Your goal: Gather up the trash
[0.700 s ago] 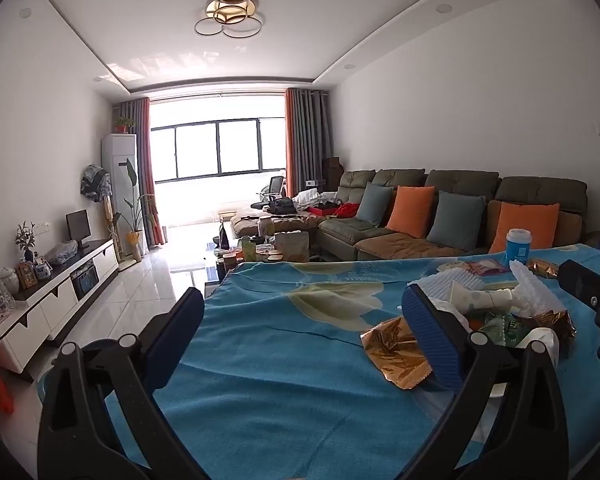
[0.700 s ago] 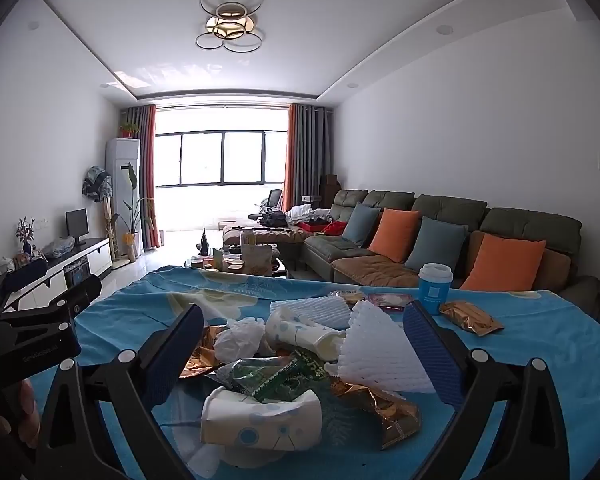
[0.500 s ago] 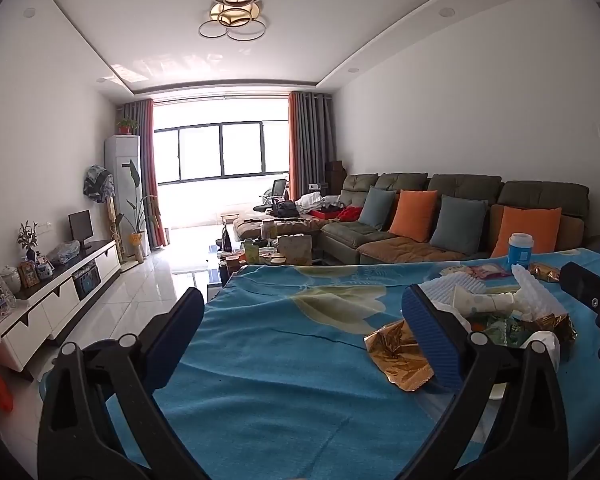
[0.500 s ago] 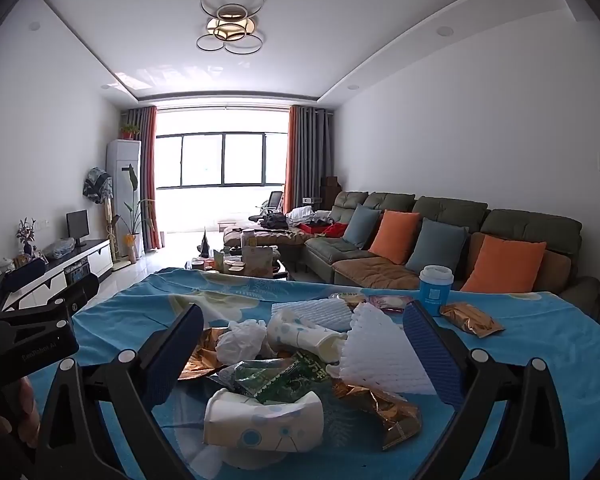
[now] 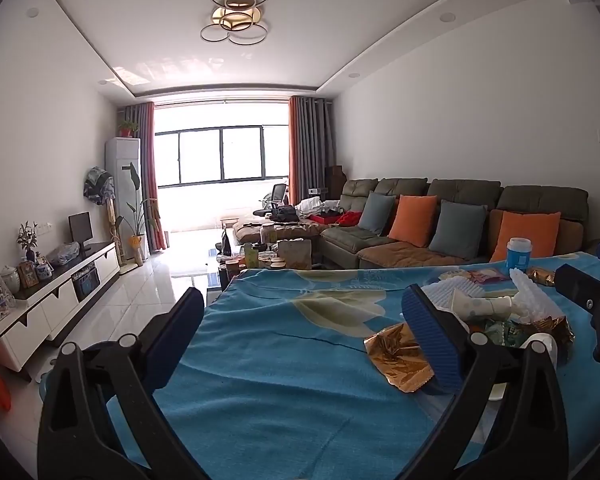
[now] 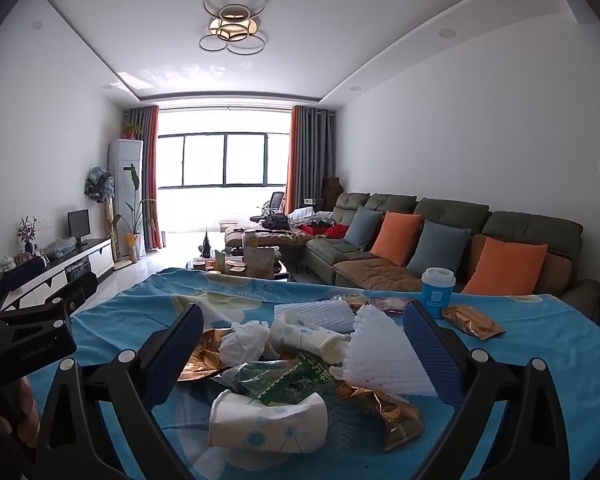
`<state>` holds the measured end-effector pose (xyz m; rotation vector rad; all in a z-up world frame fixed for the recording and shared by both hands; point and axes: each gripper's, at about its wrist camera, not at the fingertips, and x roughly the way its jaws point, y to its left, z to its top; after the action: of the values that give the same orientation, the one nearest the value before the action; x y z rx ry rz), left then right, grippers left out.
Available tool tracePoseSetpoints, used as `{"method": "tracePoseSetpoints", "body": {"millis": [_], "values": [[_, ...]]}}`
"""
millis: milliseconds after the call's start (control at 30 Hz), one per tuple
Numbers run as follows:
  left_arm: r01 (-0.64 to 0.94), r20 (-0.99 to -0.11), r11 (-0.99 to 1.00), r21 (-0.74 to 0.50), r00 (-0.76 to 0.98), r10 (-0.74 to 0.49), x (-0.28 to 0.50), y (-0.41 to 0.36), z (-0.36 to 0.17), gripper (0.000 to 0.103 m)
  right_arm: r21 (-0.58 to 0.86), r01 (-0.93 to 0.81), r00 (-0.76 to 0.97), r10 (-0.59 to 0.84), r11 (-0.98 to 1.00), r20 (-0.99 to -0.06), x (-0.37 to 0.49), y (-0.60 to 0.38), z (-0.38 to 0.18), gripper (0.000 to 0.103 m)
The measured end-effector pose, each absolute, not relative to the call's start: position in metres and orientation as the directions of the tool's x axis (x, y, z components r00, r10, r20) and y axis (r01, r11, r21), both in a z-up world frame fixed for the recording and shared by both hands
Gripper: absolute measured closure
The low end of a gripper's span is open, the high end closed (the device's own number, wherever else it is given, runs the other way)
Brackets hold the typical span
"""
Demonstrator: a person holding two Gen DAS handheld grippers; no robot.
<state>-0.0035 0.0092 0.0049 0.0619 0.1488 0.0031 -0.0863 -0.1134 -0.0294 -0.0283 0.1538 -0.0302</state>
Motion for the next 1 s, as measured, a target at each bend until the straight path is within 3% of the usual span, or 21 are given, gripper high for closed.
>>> {"method": "tracePoseSetpoints", "body": {"millis": [1000], "values": [[0.004, -0.147, 0.998, 0.061, 0.989, 0.005, -0.0058, 0.0058, 0.0027, 0.006, -0.023, 0.032, 0.988, -0.035, 0.999, -0.147, -0.0895, -0.1138, -0.0302, 0.006]]}}
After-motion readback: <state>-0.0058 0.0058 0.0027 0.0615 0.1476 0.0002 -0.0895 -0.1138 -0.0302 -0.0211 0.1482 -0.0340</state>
